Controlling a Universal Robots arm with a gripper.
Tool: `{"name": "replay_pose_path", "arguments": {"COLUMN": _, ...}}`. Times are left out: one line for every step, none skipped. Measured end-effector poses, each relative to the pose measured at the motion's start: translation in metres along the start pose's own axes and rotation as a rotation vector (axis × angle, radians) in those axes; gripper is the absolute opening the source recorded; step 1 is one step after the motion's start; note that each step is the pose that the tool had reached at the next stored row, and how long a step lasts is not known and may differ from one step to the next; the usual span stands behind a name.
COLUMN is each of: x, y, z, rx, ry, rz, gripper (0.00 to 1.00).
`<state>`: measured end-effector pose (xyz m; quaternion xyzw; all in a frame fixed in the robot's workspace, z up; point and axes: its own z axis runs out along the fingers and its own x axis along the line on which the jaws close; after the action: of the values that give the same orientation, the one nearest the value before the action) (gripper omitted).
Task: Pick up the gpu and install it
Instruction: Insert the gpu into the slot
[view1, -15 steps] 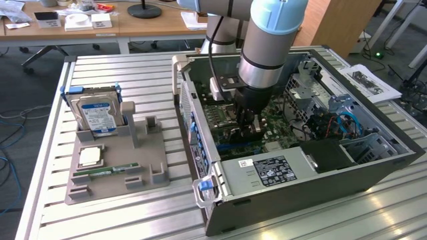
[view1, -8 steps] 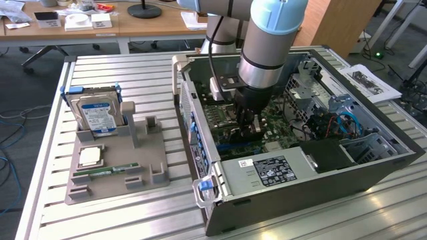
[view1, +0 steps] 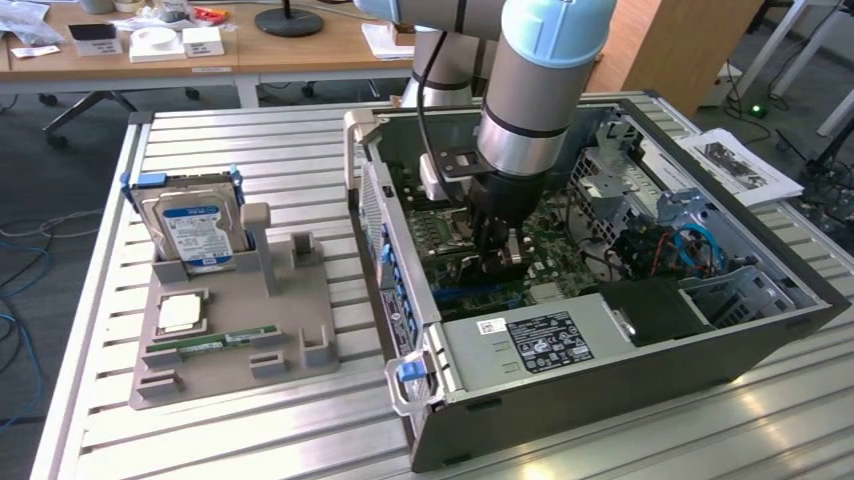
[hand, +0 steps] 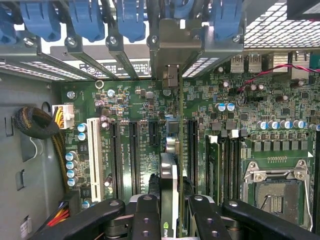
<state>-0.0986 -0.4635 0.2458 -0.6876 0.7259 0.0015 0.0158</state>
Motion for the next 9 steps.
{"name": "replay_pose_path", "arguments": {"x": 0.0, "y": 0.0, "z": 0.0, "rx": 0.0, "ry": 0.0, "rz": 0.0, "gripper": 0.27}}
{"name": "replay_pose_path", "arguments": {"x": 0.0, "y": 0.0, "z": 0.0, "rx": -0.0001, "ry": 0.0, "rz": -0.003, "gripper": 0.27}}
{"name": "replay_pose_path", "arguments": {"x": 0.0, "y": 0.0, "z": 0.0, "rx": -0.0002, "ry": 0.0, "rz": -0.006, "gripper": 0.27}}
{"name": "replay_pose_path", "arguments": {"x": 0.0, "y": 0.0, "z": 0.0, "rx": -0.0002, "ry": 0.0, "rz": -0.009, "gripper": 0.27}}
{"name": "replay_pose_path", "arguments": {"x": 0.0, "y": 0.0, "z": 0.0, "rx": -0.0003, "ry": -0.0001, "rz": -0.011, "gripper": 0.27}}
{"name": "replay_pose_path", "arguments": {"x": 0.0, "y": 0.0, "z": 0.0, "rx": -0.0004, "ry": -0.0002, "rz": -0.015, "gripper": 0.27}}
{"name": "replay_pose_path", "arguments": {"x": 0.0, "y": 0.0, "z": 0.0, "rx": -0.0005, "ry": -0.0002, "rz": -0.018, "gripper": 0.27}}
{"name": "replay_pose_path", "arguments": {"x": 0.0, "y": 0.0001, "z": 0.0, "rx": -0.0006, "ry": -0.0003, "rz": -0.021, "gripper": 0.27}}
{"name": "replay_pose_path", "arguments": {"x": 0.0, "y": 0.0001, "z": 0.0, "rx": -0.0006, "ry": -0.0004, "rz": -0.023, "gripper": 0.27}}
